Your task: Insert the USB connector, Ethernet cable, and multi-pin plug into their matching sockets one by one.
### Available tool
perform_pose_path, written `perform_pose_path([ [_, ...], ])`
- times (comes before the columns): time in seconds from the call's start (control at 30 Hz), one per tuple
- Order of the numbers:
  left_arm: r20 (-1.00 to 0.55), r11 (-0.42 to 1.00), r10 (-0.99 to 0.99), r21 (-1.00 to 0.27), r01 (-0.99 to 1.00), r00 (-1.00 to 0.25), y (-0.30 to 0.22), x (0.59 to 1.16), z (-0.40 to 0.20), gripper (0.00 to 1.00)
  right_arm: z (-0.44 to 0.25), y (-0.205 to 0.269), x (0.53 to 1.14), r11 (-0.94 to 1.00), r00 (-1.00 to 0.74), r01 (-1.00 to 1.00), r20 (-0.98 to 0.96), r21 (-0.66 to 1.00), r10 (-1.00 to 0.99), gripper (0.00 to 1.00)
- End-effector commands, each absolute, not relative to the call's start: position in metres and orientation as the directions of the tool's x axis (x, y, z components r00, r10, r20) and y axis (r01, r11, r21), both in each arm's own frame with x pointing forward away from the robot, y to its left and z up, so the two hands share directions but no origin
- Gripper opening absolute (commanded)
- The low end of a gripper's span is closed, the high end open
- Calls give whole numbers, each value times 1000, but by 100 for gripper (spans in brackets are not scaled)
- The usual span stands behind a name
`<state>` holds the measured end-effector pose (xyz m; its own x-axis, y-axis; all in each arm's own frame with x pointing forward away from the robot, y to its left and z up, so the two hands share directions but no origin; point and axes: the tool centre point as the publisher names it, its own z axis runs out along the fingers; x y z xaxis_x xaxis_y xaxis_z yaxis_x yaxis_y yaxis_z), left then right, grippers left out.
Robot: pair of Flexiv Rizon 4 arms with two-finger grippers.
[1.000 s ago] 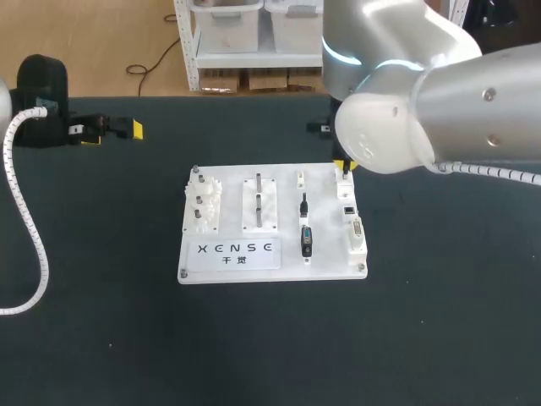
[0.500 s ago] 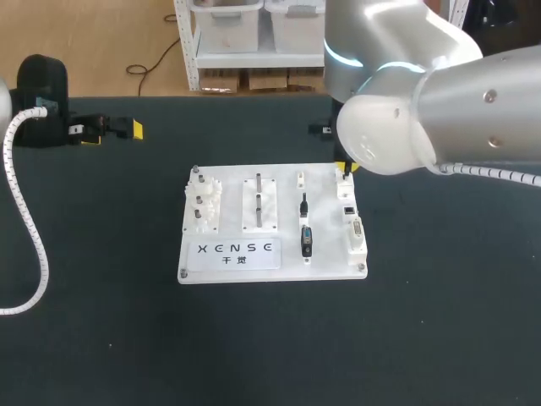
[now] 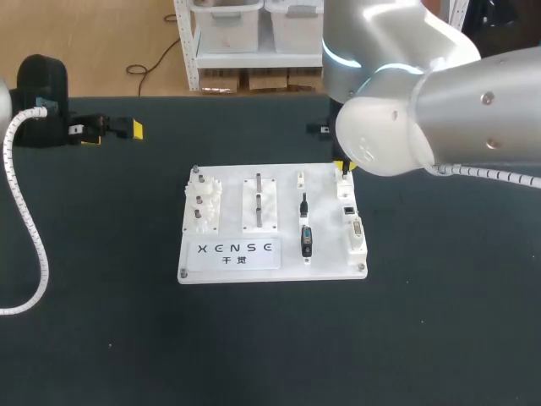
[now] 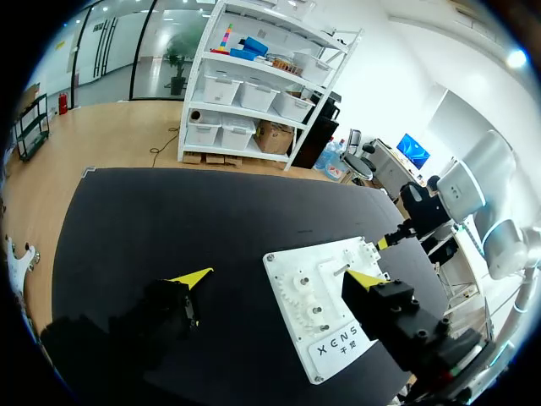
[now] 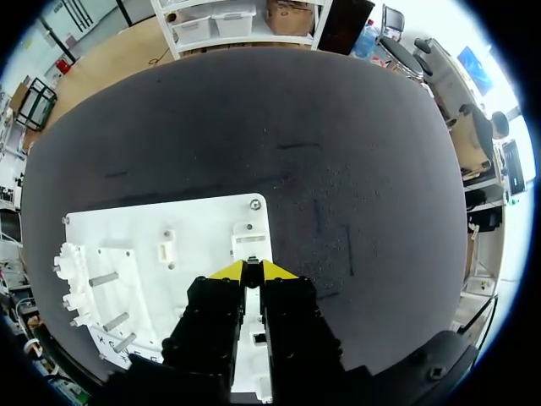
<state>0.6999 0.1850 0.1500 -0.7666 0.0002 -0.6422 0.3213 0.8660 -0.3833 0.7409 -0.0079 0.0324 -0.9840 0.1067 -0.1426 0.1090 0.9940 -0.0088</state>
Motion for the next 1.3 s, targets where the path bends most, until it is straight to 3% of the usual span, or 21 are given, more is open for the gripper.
perform_pose_path([
  [0.03, -642, 866, 0, -383, 321, -767, 185, 700, 150, 100, 30, -7, 740, 994, -984, 110, -143, -11, 108, 0],
  [1.3, -642, 866, 0, -383, 321, -767, 185, 700, 150, 100, -4, -11, 733, 988, -989, 128, -80, -90, 121, 0],
])
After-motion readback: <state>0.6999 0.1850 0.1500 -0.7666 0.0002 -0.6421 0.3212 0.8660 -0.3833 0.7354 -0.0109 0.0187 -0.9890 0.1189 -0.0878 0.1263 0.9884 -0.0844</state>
